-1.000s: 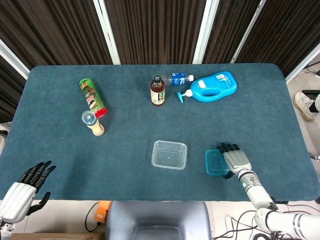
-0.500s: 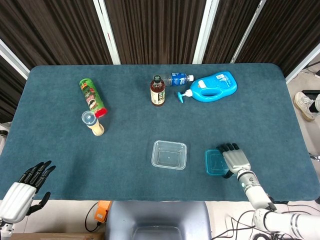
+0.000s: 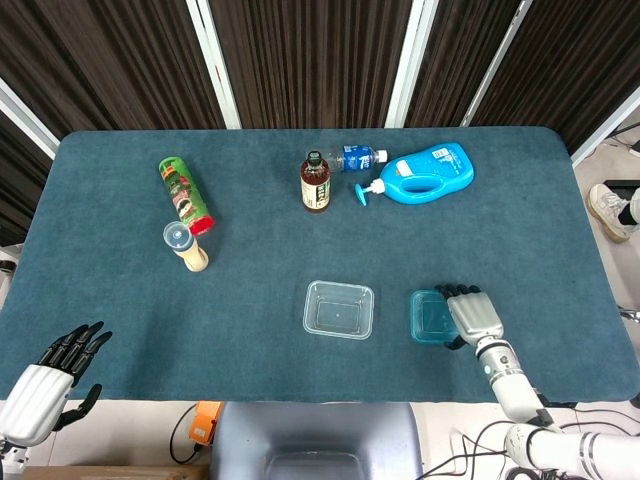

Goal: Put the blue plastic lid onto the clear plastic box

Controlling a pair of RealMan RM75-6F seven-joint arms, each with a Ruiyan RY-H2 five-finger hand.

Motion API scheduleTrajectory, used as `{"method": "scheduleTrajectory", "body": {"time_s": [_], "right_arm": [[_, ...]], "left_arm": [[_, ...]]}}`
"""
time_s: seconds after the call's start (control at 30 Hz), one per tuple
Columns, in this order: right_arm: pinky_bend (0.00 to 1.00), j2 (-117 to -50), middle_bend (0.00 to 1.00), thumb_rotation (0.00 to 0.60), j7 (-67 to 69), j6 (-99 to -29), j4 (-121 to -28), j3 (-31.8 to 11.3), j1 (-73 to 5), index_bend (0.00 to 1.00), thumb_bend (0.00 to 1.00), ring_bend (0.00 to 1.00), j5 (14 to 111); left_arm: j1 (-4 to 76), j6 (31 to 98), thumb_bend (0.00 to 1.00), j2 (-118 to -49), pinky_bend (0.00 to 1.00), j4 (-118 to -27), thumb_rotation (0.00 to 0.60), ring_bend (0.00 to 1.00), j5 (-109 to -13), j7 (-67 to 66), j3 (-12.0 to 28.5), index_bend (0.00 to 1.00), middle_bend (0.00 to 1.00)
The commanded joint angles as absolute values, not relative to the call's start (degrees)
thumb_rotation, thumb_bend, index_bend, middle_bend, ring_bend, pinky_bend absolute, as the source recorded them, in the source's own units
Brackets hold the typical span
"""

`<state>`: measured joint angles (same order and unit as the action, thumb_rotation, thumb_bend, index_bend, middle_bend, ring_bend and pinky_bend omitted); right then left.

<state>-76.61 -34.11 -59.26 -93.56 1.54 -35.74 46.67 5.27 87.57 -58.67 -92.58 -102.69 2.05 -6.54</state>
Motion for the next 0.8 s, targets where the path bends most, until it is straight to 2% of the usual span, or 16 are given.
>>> {"method": "scheduleTrajectory", "body": {"time_s": [0.03, 0.2, 0.47, 0.63, 0.8], "right_arm": [[0.51, -75.1, 0.48, 0.600, -32.2, -60.3, -94.9, 0.7, -34.9, 0.78, 0.35, 0.41, 48.3], [0.51, -69.5, 0.48, 0.600, -26.6, -62.1, -100.6, -1.6, -33.4, 0.78, 0.35, 0.41, 51.7], [0.51, -63.1, 0.48, 0.600, -10.8, -59.5, -110.7, -7.8, -31.9, 0.78, 0.35, 0.41, 53.3], [0.51, -64.0, 0.48, 0.600, -14.9, -58.8, -115.3, -9.7, -35.2, 0.77, 0.34, 0.41, 47.8], [0.51, -69.5, 0.48, 0.600, -23.7, -62.6, -118.1, -11.8, -40.9, 0.76, 0.35, 0.41, 37.3]], "left_arm": [[5.3, 87.6, 0.43, -58.7, 0.16, -92.6, 0.600, 0.00, -102.6, 2.1, -6.5, 0.00, 0.00], [5.3, 87.5, 0.43, -58.8, 0.16, -92.6, 0.600, 0.00, -102.7, 1.9, -6.5, 0.00, 0.00], [5.7, 86.7, 0.43, -59.1, 0.16, -92.8, 0.600, 0.00, -102.7, 1.2, -6.6, 0.00, 0.00], [5.8, 86.5, 0.43, -59.1, 0.16, -92.9, 0.600, 0.00, -102.7, 1.3, -6.6, 0.00, 0.00], [5.8, 86.9, 0.43, -58.8, 0.16, -92.7, 0.600, 0.00, -102.6, 2.0, -6.6, 0.00, 0.00]]}}
